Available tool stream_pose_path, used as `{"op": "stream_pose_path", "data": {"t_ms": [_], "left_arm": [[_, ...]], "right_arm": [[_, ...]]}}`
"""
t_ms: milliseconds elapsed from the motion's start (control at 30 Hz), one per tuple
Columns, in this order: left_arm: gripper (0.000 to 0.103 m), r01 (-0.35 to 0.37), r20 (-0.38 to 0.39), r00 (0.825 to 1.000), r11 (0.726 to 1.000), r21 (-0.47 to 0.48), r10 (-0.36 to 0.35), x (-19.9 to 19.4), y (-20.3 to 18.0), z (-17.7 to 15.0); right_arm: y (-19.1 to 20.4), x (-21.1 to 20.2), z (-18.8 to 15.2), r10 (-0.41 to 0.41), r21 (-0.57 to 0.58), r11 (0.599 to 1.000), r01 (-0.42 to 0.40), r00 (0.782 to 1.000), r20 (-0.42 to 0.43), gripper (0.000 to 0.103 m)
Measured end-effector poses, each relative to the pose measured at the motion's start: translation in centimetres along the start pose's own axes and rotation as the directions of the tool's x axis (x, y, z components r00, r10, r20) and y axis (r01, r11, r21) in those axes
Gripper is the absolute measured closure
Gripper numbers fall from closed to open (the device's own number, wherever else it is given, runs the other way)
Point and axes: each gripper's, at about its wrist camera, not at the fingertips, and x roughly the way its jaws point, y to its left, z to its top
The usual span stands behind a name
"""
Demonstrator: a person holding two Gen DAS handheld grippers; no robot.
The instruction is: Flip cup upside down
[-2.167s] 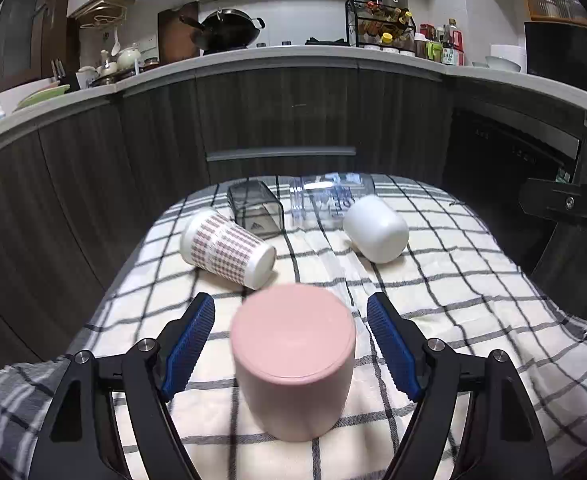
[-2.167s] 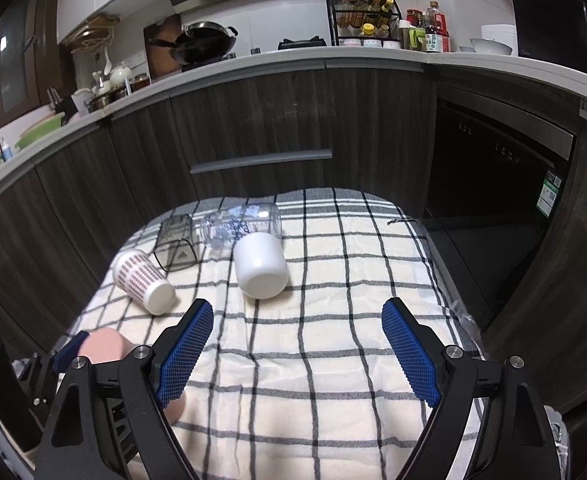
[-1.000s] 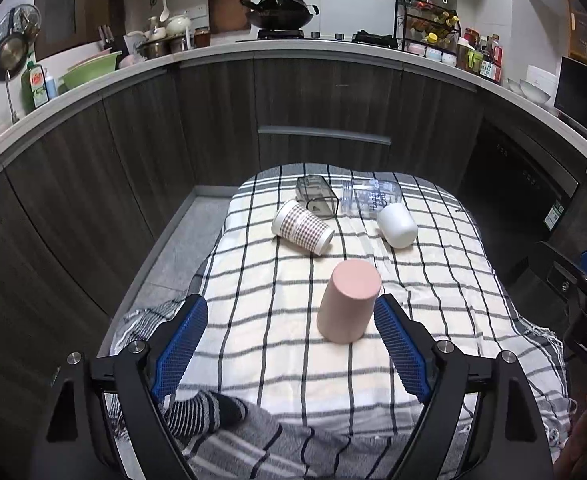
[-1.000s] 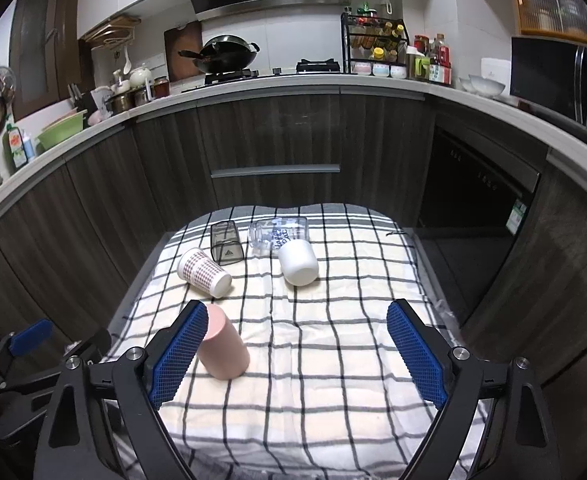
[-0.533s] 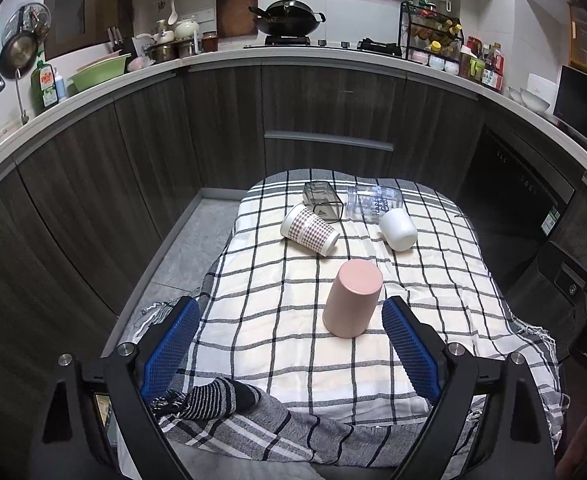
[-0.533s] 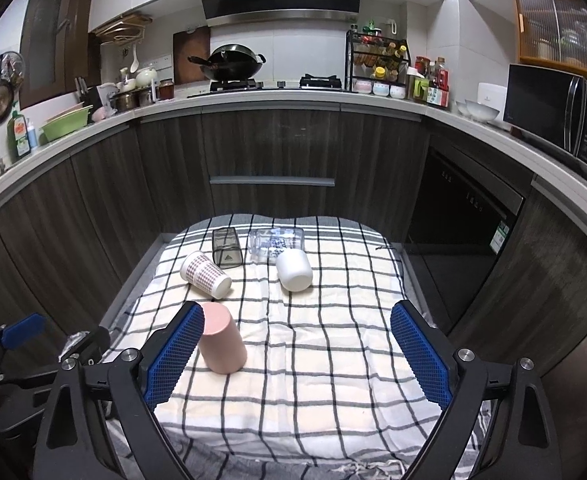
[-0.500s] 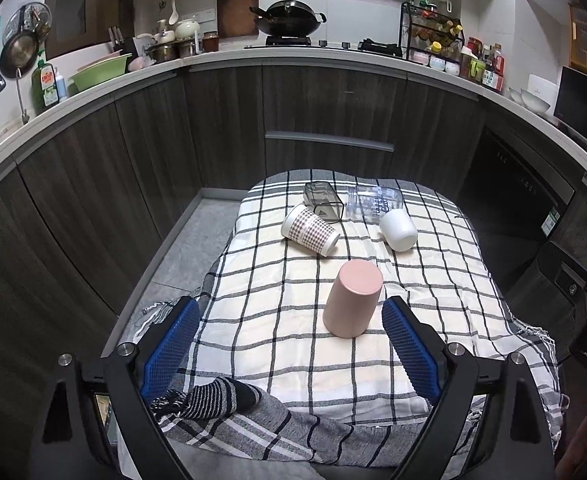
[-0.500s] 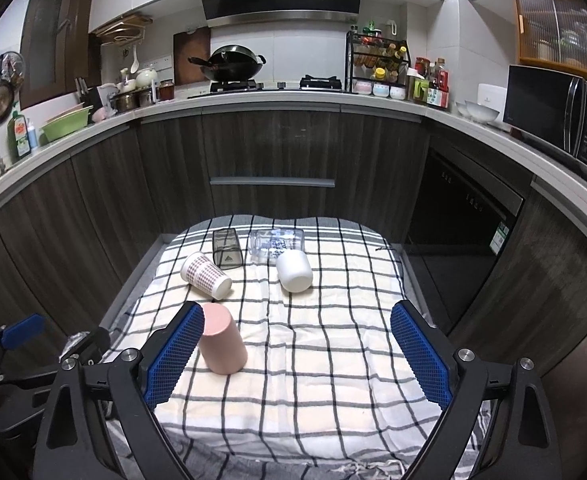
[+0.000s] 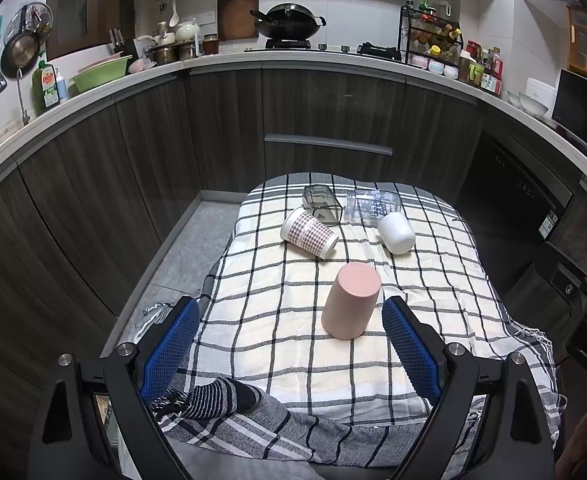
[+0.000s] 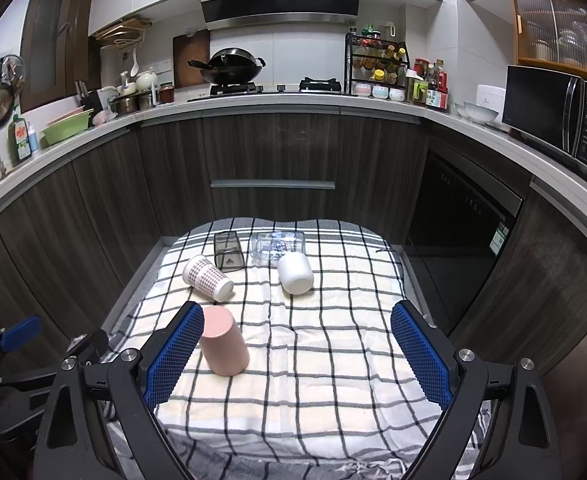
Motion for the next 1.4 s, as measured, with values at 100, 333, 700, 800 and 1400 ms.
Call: {"op": "stream_pose_path", "data": {"t_ms": [100,333,700,800,1400], "left_arm": [[0.009,0.001,-0.002,1.0,1.0,0.0,-0.001,-0.02,-0.04,-0.08],[0.009,0.003,-0.005,1.0,1.0,0.0,-0.003,0.02,-0.08,-0.19],[0.009,0.003,-0.004,1.0,1.0,-0.001,-0.003,0.04,-0.05,-0.16],[0.009,0.005,-0.007,1.0,1.0,-0.002,-0.005,0.09,-0.05,-0.2],[0.009,0.004,-0.017,1.0,1.0,-0.001,-0.004,0.3,-0.22,-0.52]], "right_arm": [[0.05,0.06,-0.05,0.002,0.003,1.0,-0.002,1.0,-0.005,0.008],[0.11,0.03,-0.13,0.005,0.009,1.0,-0.005,1.0,-0.009,0.008],[0.07,0.04,-0.12,0.005,0.01,1.0,-0.005,1.0,-0.009,0.008],[0.04,0.04,-0.11,0.006,0.01,1.0,-0.006,1.0,-0.009,0.008],[0.03,0.05,-0.09,0.007,0.013,1.0,-0.007,1.0,-0.011,0.008]]}}
